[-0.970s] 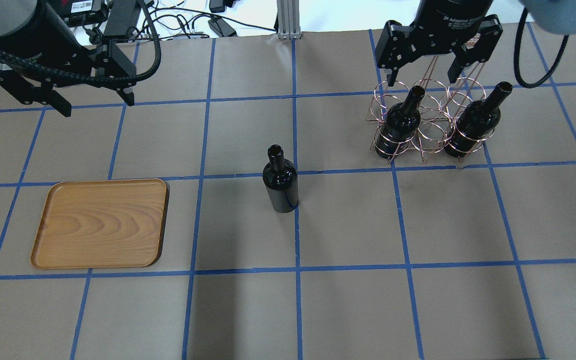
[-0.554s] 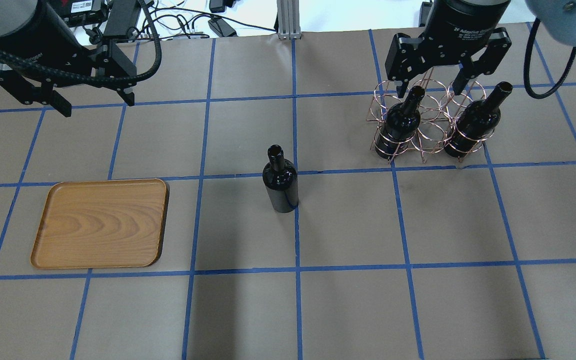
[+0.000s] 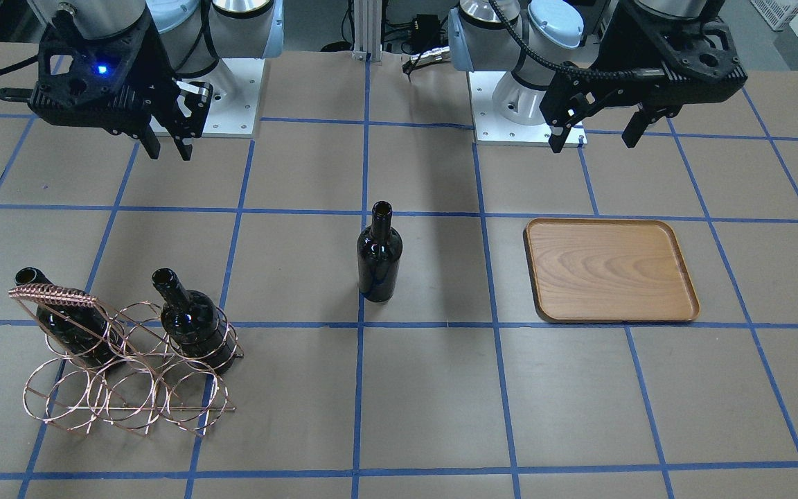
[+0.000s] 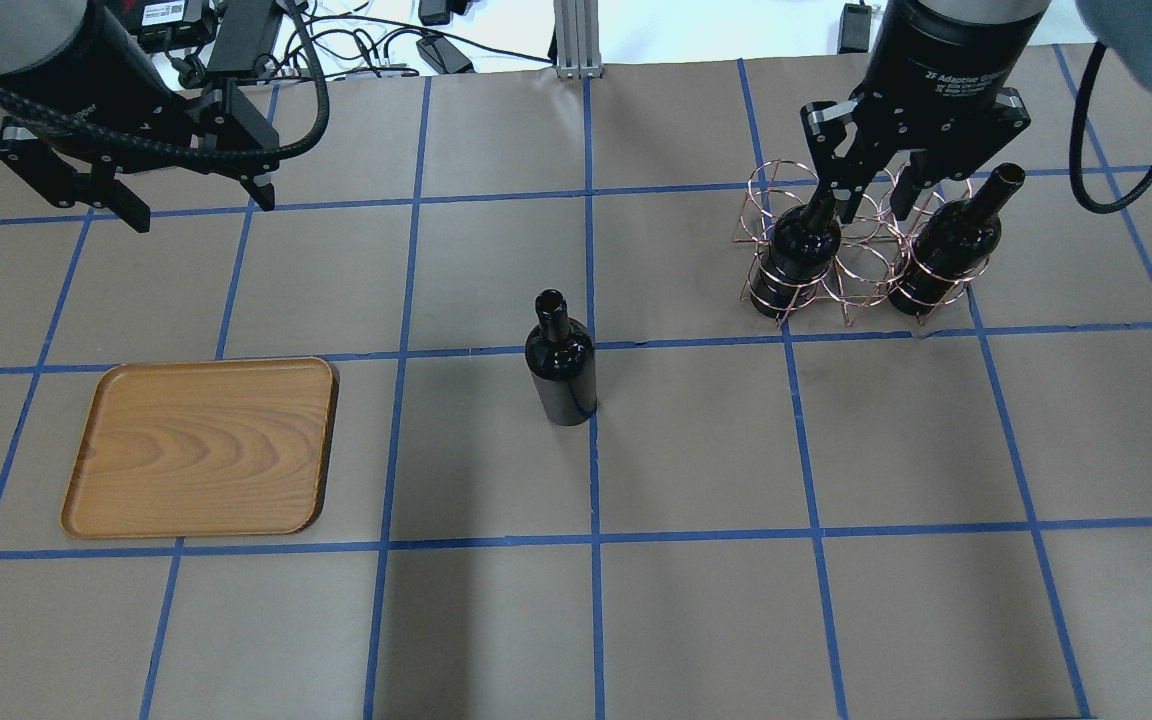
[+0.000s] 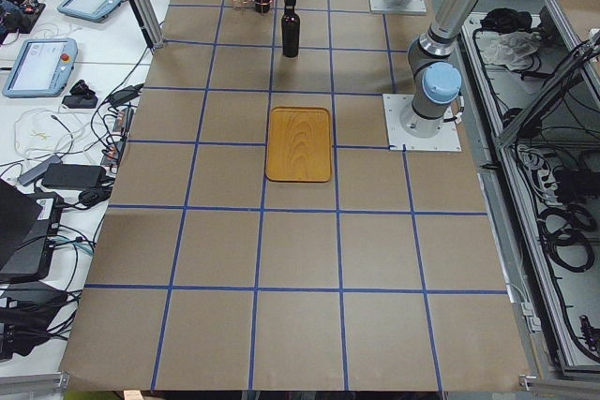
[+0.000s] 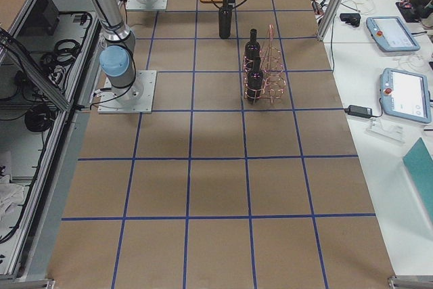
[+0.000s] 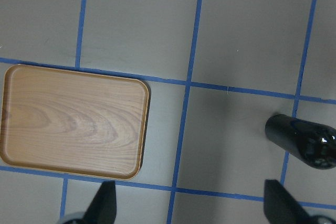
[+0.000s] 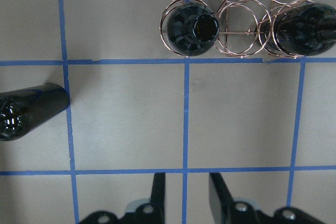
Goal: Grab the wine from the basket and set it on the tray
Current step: 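Raise the right gripper back over the wire rack, then move the left gripper over the standing bottle and lower onto it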
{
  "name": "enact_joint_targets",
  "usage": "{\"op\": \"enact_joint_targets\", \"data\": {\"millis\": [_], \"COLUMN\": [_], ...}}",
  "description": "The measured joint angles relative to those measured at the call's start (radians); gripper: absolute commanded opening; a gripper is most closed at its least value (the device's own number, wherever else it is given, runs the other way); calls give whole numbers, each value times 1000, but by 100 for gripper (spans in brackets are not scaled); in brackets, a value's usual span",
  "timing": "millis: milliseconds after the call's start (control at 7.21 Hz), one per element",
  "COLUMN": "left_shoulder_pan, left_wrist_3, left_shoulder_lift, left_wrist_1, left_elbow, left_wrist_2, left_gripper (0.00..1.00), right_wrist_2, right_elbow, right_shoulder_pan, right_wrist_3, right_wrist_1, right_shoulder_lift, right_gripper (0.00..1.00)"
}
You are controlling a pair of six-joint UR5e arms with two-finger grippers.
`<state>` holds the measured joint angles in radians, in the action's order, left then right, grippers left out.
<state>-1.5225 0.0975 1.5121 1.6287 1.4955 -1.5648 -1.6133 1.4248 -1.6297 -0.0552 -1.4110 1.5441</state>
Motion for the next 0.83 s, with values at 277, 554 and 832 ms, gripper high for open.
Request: {"op": "enact_joint_targets", "data": {"millis": [277, 554, 832], "left_shoulder_pan": [-17, -112, -200], "left_wrist_3": [37, 128, 212], "left_shoulder_lift": [30, 87, 151], "left_wrist_1": [-46, -119, -172], "left_elbow": [-8, -15, -18], "left_wrist_2": [7, -5, -14], "left_gripper": [100, 100, 100], "right_wrist_2": [-9, -10, -10], "right_elbow": [1, 2, 2], "right_shoulder_pan": [1, 3, 4], "right_wrist_3": [0, 0, 0], "right_wrist_1": [-3, -4, -3], "right_shoulder_lift": [0, -1, -1], "right_gripper": [100, 100, 100]}}
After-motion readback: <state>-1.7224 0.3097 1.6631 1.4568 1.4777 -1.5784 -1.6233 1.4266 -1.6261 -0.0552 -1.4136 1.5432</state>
